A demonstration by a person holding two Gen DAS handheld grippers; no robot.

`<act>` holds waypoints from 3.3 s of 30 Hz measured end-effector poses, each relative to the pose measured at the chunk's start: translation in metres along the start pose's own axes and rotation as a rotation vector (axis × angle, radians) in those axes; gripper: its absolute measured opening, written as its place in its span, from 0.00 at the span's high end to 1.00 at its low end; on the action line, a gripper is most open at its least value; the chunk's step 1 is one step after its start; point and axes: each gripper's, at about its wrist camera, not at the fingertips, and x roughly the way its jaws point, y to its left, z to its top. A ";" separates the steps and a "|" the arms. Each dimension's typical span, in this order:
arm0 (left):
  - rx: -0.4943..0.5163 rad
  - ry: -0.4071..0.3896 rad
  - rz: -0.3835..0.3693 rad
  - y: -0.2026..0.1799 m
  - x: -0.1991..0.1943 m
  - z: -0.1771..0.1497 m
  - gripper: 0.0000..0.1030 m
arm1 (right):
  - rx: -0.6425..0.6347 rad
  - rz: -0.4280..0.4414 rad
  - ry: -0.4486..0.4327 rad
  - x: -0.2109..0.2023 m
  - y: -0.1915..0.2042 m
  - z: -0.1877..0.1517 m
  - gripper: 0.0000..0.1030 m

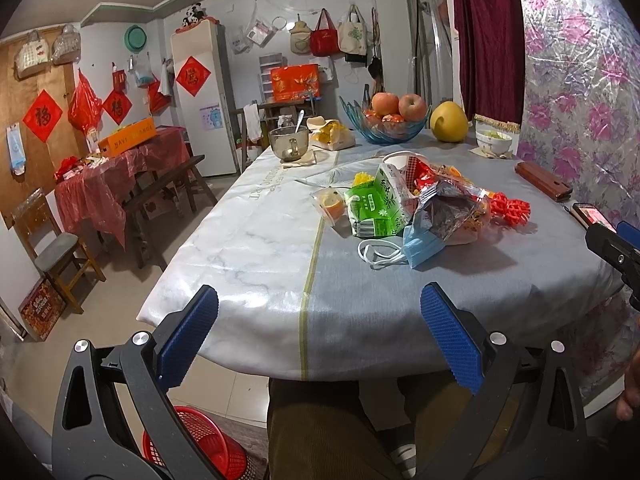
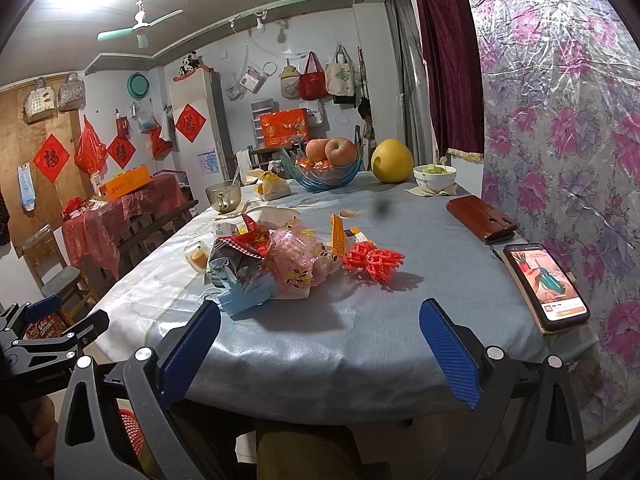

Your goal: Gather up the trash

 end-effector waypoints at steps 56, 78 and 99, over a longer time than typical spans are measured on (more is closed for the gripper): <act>0.017 0.132 -0.348 -0.071 0.114 0.064 0.06 | -0.051 -0.047 0.119 0.088 -0.050 -0.017 0.05; -0.160 0.102 -0.366 0.006 0.130 0.069 0.60 | 0.066 0.013 0.096 0.110 -0.080 0.003 0.05; -0.148 0.196 -0.256 0.025 0.189 0.035 0.14 | 0.125 0.209 0.045 0.148 -0.026 0.060 0.05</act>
